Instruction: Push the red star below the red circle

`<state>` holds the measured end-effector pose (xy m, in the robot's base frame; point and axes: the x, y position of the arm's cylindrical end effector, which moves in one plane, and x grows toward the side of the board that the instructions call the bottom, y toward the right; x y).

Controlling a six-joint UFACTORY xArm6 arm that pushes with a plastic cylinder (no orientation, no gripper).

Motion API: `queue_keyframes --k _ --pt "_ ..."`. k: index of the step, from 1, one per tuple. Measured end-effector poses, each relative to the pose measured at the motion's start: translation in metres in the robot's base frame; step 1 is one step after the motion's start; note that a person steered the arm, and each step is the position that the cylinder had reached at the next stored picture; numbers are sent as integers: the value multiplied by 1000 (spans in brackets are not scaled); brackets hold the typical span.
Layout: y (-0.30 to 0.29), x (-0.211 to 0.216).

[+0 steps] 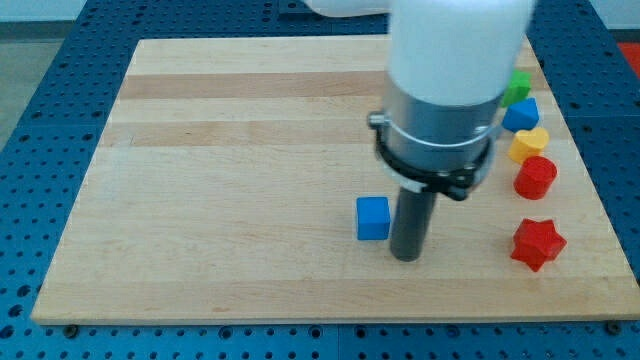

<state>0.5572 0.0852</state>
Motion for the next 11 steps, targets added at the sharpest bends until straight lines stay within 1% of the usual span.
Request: queue_keyframes --k 1,3,6,7,11 --pt "30 -5" --pt "72 -13" --pt "106 -20" --pt "115 -20" --pt "115 -12"
